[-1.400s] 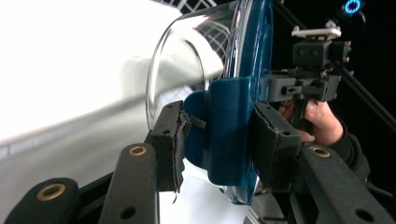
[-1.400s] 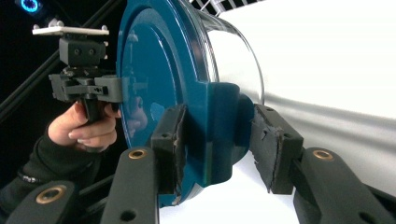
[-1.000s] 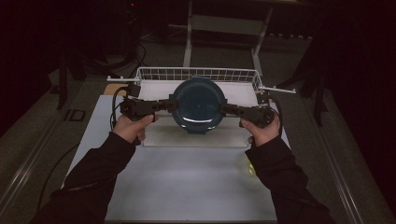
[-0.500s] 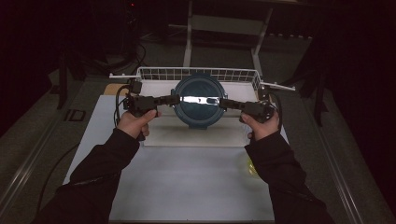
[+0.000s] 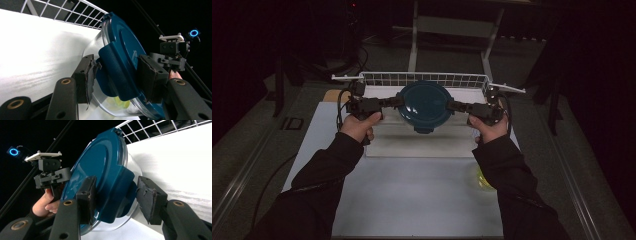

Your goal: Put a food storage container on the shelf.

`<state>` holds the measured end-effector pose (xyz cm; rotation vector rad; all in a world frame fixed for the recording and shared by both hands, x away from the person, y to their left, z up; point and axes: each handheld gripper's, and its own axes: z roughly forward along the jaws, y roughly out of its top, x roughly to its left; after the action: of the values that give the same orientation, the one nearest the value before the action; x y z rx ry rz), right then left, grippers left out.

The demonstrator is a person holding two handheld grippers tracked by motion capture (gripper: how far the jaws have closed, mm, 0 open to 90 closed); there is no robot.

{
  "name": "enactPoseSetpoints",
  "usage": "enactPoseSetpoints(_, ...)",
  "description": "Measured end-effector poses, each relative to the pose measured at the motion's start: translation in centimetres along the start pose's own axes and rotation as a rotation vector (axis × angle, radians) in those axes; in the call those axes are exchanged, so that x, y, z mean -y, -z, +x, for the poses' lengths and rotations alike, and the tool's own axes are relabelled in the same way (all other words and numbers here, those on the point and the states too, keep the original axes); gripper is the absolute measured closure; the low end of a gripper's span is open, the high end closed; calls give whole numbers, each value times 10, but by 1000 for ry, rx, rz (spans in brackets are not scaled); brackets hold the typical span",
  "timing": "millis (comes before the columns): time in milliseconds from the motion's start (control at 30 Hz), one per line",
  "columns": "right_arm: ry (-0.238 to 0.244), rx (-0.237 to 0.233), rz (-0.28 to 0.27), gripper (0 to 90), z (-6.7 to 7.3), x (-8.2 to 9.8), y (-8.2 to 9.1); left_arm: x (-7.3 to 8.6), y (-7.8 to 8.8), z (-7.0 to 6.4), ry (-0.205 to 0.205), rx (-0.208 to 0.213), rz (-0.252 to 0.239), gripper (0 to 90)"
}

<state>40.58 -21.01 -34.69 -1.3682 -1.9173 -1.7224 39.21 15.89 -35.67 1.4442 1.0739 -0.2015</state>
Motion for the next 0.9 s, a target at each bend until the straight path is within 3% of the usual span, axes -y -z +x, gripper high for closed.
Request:
enactPoseSetpoints(367,17,25,-8,486,1,-3,-2,-1,-2,4,-18,-13,-20,444)
enactPoseSetpoints(567,77,64,-5,467,8,-2,-1,-2,2,-3,-60,-29,-10,402)
enactPoseSetpoints(733,139,99,-14,466,16,1,2,1,11,-8,-125,-38,-19,316)
enactPoseSetpoints(833,155,110,-16,467,18,3,4,5,19,-11,-152,-36,-39,295)
enactPoseSetpoints(900,167,105,-19,469,22,6,9,9,24,-13,-179,-36,-57,230)
